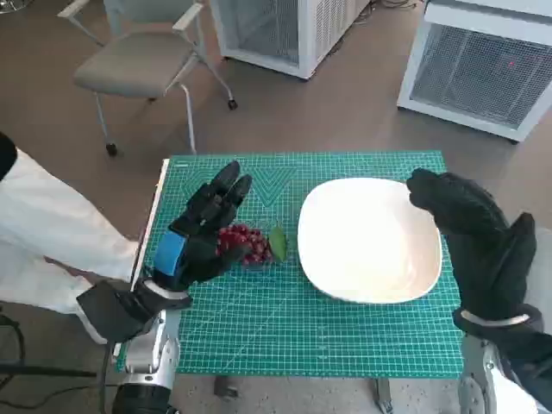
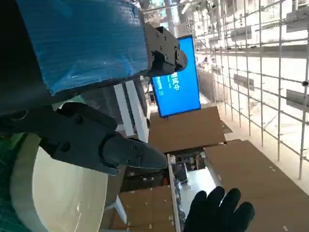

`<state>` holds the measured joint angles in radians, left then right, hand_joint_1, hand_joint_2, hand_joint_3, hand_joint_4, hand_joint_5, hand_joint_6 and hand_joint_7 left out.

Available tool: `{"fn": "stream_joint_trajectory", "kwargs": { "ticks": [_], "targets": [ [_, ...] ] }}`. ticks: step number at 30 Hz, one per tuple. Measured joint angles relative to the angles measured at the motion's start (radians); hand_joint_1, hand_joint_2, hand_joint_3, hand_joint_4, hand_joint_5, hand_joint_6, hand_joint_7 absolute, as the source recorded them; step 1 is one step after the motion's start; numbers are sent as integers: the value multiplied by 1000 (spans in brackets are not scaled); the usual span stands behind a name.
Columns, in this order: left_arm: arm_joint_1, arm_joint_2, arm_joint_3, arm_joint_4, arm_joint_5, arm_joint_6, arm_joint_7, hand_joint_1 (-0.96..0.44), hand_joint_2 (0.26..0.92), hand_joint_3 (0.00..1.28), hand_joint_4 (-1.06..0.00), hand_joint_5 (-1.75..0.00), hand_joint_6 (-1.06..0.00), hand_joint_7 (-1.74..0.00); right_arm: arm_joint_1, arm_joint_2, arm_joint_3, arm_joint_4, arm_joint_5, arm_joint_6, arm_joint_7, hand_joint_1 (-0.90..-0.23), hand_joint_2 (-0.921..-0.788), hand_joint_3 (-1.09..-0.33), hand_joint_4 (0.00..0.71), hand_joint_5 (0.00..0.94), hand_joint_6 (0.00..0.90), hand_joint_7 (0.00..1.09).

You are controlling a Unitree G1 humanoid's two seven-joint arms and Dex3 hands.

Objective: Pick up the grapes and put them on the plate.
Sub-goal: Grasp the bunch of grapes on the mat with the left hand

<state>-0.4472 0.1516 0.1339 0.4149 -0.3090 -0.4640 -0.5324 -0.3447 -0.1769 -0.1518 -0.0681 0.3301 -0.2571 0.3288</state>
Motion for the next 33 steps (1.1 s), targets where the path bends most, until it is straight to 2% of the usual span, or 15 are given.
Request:
{"fn": "stream_joint_trajectory", "kwargs": {
  "ticks": [33],
  "targets": [
    [6, 7, -3, -11, -1, 19, 0, -377, 921, 146, -261, -8, -317, -5, 7, 0, 9, -14, -2, 17, 0, -510, -921, -575, 325, 424, 183, 903]
  ]
}}
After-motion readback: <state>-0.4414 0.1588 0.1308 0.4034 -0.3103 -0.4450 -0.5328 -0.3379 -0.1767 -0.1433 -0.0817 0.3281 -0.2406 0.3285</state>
